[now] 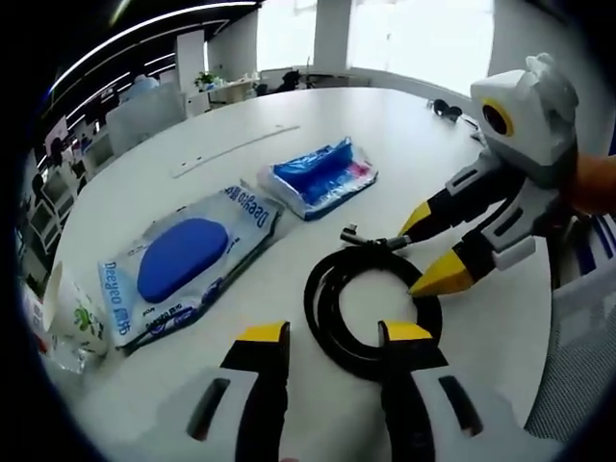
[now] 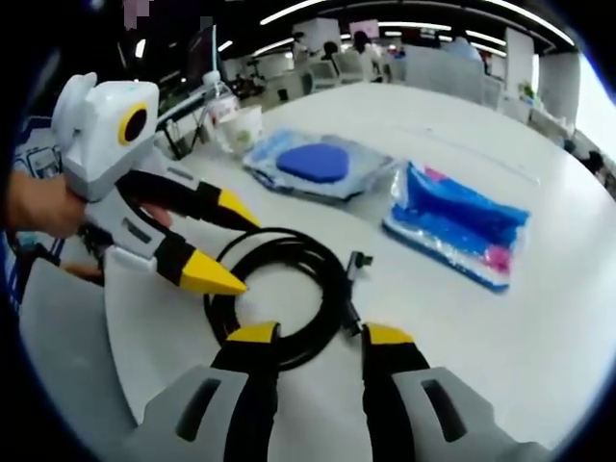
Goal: Arrange the tabletop items into an orderly group along one side of the table until the central work area is clear of visible clutter.
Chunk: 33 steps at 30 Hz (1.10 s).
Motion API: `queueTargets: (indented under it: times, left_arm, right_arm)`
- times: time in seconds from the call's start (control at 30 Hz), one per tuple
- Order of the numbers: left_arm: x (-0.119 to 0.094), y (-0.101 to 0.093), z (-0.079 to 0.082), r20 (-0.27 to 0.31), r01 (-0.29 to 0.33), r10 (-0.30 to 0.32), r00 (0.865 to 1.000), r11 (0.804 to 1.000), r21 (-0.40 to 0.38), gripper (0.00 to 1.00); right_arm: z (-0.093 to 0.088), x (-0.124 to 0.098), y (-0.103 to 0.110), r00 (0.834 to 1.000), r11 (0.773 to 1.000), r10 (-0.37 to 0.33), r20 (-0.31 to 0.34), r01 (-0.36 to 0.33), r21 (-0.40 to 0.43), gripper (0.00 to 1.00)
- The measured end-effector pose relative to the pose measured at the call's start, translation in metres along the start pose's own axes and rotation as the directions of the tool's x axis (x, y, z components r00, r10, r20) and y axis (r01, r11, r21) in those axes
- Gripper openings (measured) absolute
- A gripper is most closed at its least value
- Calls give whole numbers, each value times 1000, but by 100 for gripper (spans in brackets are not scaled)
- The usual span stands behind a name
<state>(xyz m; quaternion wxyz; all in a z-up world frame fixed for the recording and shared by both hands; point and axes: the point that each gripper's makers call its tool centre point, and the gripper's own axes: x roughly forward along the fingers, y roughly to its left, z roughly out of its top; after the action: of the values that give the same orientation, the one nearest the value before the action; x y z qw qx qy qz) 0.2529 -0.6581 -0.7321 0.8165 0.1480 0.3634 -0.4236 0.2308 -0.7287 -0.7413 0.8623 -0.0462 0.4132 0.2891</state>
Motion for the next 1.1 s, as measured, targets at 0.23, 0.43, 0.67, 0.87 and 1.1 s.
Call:
queueTargets:
  times: [0.23,0.43,0.67,0.87,1.1]
  left_arm:
    - [2,1,0,-6,-3,3,1000,1000,7,32]
    - [4,1,-3,-16,-2,3,1000,1000,14,28]
    - [8,-2,-5,-25,5,-5,1000,1000,7,22]
    - [9,4,-5,-18,-16,16,1000,1000,-16,17]
    - [6,6,-3,-3,-19,19,1000,1000,-9,12]
  right_arm:
    - [2,1,-3,1000,1000,-23,-7,23,8,26]
    - [2,4,-4,998,999,-52,-20,52,2,25]
    - [3,6,-3,998,998,-61,-32,60,-3,20]
    - [4,7,-3,997,997,-75,-28,76,24,14]
    - [6,8,-3,997,996,-78,-19,79,42,9]
